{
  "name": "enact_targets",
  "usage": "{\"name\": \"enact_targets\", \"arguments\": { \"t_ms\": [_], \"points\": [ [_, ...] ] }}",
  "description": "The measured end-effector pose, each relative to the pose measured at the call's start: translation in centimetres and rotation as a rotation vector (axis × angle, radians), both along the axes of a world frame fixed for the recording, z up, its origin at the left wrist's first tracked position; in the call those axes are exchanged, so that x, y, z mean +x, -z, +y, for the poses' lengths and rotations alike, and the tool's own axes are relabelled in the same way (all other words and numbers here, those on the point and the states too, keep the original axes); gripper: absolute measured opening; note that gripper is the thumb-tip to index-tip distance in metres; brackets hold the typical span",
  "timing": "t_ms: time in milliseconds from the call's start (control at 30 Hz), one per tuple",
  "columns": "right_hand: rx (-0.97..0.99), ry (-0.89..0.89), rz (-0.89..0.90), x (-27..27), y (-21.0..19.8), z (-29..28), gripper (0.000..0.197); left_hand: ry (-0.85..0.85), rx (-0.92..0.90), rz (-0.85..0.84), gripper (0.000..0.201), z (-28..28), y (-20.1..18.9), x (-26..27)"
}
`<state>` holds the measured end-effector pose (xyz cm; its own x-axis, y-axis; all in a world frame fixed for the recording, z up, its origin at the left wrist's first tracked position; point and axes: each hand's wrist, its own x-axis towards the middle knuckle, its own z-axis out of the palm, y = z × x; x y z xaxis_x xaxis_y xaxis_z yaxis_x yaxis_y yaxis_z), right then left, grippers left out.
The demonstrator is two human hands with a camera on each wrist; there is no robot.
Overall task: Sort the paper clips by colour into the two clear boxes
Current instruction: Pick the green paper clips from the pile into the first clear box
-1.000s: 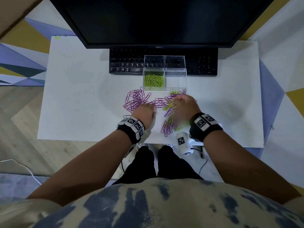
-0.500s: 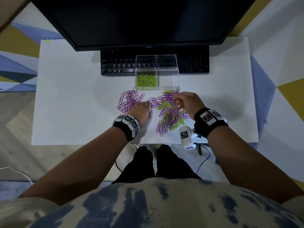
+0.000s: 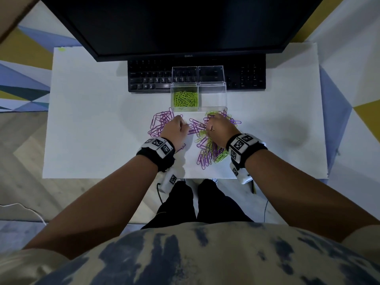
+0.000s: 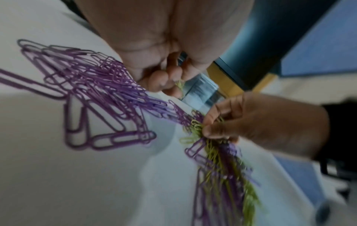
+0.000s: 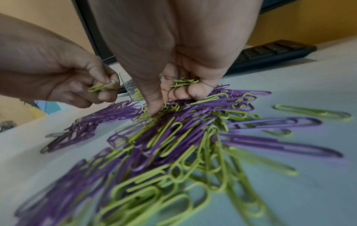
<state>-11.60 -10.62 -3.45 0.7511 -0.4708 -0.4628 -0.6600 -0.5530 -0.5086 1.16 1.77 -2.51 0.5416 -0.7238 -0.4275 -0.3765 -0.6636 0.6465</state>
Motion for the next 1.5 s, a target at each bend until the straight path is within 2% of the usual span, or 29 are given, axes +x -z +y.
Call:
{"name": "enact_targets", "arguments": {
  "t_ms": [100,200,333,433,500,567,633,700,767,800,867,1000,1133,1300,1500],
  "points": [
    [0.073,0.087,-0.084,-0.3,-0.1,0.2,0.011,-0.108,-0.048,0.186,0.014,-0.3,-0.2,0.1],
    [0.177,0.188,-0.145,-0.8,-0.7,-0.2,0.009,-0.217,-0.060,0.376,0.024,-0.4,0.0,0.4],
    [0.334,0.329,-0.195,-1.3,-1.1,-0.9,0.013,-0.268,-0.052,0.530,0.036,-0.7,0.2,0.5],
    [0.451,0.399,-0.183,-1.8,-1.2,-1.6,0.023,-0.308,-0.054,0.594,0.034,-1.1,0.2,-0.2],
    [0.519,0.457,-0.154,-2.0,-1.3,-1.9,0.026,-0.241,-0.025,0.509,0.026,-1.4,0.3,-0.8],
    [0.640,0.549,-0.170,-2.0,-1.5,-2.0,0.025,-0.055,0.017,0.266,0.017,-1.7,0.5,-1.1],
    [0.644,0.539,-0.173,-2.1,-1.8,-2.1,0.021,0.147,0.012,0.064,0.011,-1.9,0.7,-1.2],
    [0.637,0.481,-0.197,-2.2,-2.5,-2.0,0.023,0.251,0.021,-0.022,0.010,-1.9,1.0,-1.1],
    [0.635,0.461,-0.200,-2.2,-2.8,-1.9,0.016,0.296,0.047,-0.075,0.008,-1.6,1.2,-0.7],
    [0.647,0.494,-0.196,-2.1,-2.7,-1.8,0.014,0.307,0.052,-0.097,0.007,-1.4,1.3,-0.4],
    [0.623,0.542,-0.147,-1.6,-2.3,-1.8,0.022,0.302,0.051,-0.124,0.010,-0.9,1.4,0.3],
    [0.173,0.296,-0.033,-1.4,-1.5,-1.2,0.029,0.340,0.029,-0.139,0.009,-0.7,1.0,0.5],
    [-0.006,0.143,0.033,-1.1,-0.9,-0.2,0.018,0.502,0.080,-0.128,0.032,-1.4,0.8,-1.2],
    [-0.006,0.133,0.045,-1.0,-0.7,0.1,0.008,0.527,0.113,-0.211,0.027,-1.8,1.4,-1.7],
    [0.134,0.310,-0.030,-1.7,-1.3,-1.1,0.020,0.497,0.099,-0.201,0.022,-2.1,1.8,-1.2]
  ]
}}
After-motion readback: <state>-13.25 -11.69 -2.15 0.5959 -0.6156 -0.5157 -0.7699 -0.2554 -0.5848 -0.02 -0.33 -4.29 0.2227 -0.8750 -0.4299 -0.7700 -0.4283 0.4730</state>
